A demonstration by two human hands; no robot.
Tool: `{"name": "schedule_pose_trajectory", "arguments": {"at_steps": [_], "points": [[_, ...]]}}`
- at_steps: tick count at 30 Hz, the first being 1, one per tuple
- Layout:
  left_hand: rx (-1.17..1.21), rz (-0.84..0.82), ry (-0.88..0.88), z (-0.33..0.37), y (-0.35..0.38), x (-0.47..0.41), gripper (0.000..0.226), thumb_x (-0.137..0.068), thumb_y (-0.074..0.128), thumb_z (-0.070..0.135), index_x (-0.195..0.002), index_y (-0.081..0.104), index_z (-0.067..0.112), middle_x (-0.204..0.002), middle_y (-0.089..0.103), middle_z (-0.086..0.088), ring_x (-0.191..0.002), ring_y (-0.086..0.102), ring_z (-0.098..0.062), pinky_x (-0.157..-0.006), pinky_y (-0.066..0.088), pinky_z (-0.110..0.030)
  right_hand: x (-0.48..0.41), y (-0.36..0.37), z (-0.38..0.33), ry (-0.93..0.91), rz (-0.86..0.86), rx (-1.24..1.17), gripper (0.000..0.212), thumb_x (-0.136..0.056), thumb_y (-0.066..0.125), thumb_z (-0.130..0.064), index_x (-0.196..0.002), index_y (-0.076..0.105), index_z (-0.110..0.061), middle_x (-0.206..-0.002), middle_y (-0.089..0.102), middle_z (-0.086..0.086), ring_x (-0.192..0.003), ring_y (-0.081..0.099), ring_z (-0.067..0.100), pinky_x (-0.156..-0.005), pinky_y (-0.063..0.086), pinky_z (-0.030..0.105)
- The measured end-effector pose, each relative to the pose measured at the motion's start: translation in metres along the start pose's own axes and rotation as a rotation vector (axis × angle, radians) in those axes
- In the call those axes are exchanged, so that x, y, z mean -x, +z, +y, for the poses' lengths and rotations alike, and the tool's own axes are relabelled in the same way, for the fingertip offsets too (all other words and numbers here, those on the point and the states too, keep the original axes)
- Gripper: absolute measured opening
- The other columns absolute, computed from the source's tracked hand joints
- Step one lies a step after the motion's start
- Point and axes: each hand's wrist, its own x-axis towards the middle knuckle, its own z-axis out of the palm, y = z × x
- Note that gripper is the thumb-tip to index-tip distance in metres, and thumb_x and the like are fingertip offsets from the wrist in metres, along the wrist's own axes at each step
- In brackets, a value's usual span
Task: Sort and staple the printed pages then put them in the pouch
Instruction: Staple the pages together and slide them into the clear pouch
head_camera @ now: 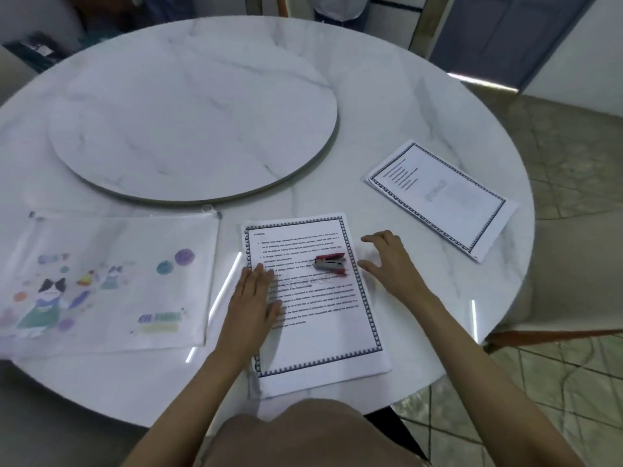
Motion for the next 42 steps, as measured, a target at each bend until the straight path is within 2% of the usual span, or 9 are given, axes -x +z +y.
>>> {"name": "schedule_pose_trajectory", "arguments": {"at_steps": [6,12,16,23,27,30,32,38,42], "points": [[-0.065,0.18,-0.008,0.048,0.013,-0.028,0.051,-0.093,0.049,0.025,-0.139,0.039,0.008,-0.15,0.033,-0.014,-0.143,0.015,-0.03,-0.116,0.015,-0.045,-0.027,-0.035,0.052,-0.012,0.017,-0.01,0.043,-0.086,0.063,-0.02,-0.126,0.051,-0.008,-0.125,0.049,0.012,-0.119,0.043,0.026,-0.097,0.033,0.029],[-0.054,0.329,-0.143,0.102,0.027,-0.058,0.049,-0.092,0.055,0.014,-0.138,0.04,0.004,-0.149,0.034,-0.015,-0.143,0.019,-0.03,-0.114,0.013,-0.039,-0.067,-0.073,0.111,-0.07,-0.02,-0.051,0.044,-0.086,0.064,-0.019,-0.126,0.052,-0.007,-0.124,0.05,0.014,-0.117,0.043,0.027,-0.091,0.031,0.023],[0.053,0.329,-0.214,0.146,0.054,-0.078,0.051,-0.094,0.051,0.015,-0.142,0.036,0.007,-0.152,0.029,-0.01,-0.144,0.014,-0.025,-0.114,0.013,-0.032,-0.095,-0.092,0.149,-0.133,-0.071,-0.053,0.042,-0.087,0.063,-0.02,-0.126,0.052,-0.008,-0.124,0.05,0.012,-0.118,0.044,0.026,-0.093,0.032,0.026],[0.084,0.266,-0.183,0.217,0.108,-0.127,0.049,-0.092,0.052,0.016,-0.138,0.041,0.004,-0.145,0.04,-0.014,-0.138,0.032,-0.029,-0.111,0.017,-0.028,-0.135,-0.13,0.212,-0.125,-0.083,-0.019,0.042,-0.086,0.063,-0.017,-0.125,0.052,-0.006,-0.124,0.05,0.014,-0.117,0.046,0.027,-0.092,0.031,0.024],[0.249,0.179,-0.241,0.245,0.128,-0.153,0.048,-0.096,0.046,0.019,-0.142,0.034,0.011,-0.142,0.042,-0.006,-0.134,0.033,-0.02,-0.105,0.02,-0.016,-0.152,-0.144,0.243,-0.052,-0.115,0.03,0.046,-0.087,0.063,-0.017,-0.128,0.049,-0.004,-0.127,0.048,0.017,-0.121,0.042,0.03,-0.099,0.035,0.035],[0.458,0.168,-0.332,0.266,0.135,-0.171,0.044,-0.096,0.047,0.019,-0.139,0.038,0.014,-0.132,0.049,-0.003,-0.118,0.046,-0.015,-0.098,0.035,-0.02,-0.163,-0.151,0.262,0.043,-0.131,0.053,0.05,-0.086,0.063,-0.018,-0.131,0.046,-0.002,-0.128,0.045,0.02,-0.123,0.038,0.033,-0.101,0.034,0.038],[0.578,0.177,-0.408,0.276,0.135,-0.181,0.04,-0.096,0.048,0.018,-0.135,0.044,0.014,-0.125,0.054,-0.002,-0.105,0.05,-0.011,-0.088,0.036,-0.018,-0.168,-0.153,0.27,0.102,-0.146,0.078,0.056,-0.086,0.063,-0.019,-0.134,0.042,0.0,-0.132,0.042,0.022,-0.126,0.036,0.035,-0.102,0.031,0.039],[0.757,0.14,-0.628,0.285,0.136,-0.195,0.024,-0.094,0.049,0.022,-0.117,0.05,0.015,-0.11,0.055,0.0,-0.103,0.053,-0.015,-0.084,0.037,-0.025,-0.176,-0.149,0.272,0.236,-0.205,0.031,0.057,-0.089,0.059,-0.024,-0.135,0.038,0.002,-0.136,0.035,0.022,-0.127,0.035,0.036,-0.103,0.032,0.04],[0.853,0.15,-0.708,0.283,0.134,-0.199,0.037,-0.094,0.05,0.023,-0.13,0.044,0.013,-0.1,0.049,0.009,-0.104,0.05,-0.017,-0.087,0.037,-0.027,-0.175,-0.147,0.27,0.295,-0.193,-0.021,0.048,-0.089,0.058,-0.027,-0.126,0.048,0.002,-0.13,0.041,0.024,-0.12,0.044,0.038,-0.1,0.036,0.039]]}}
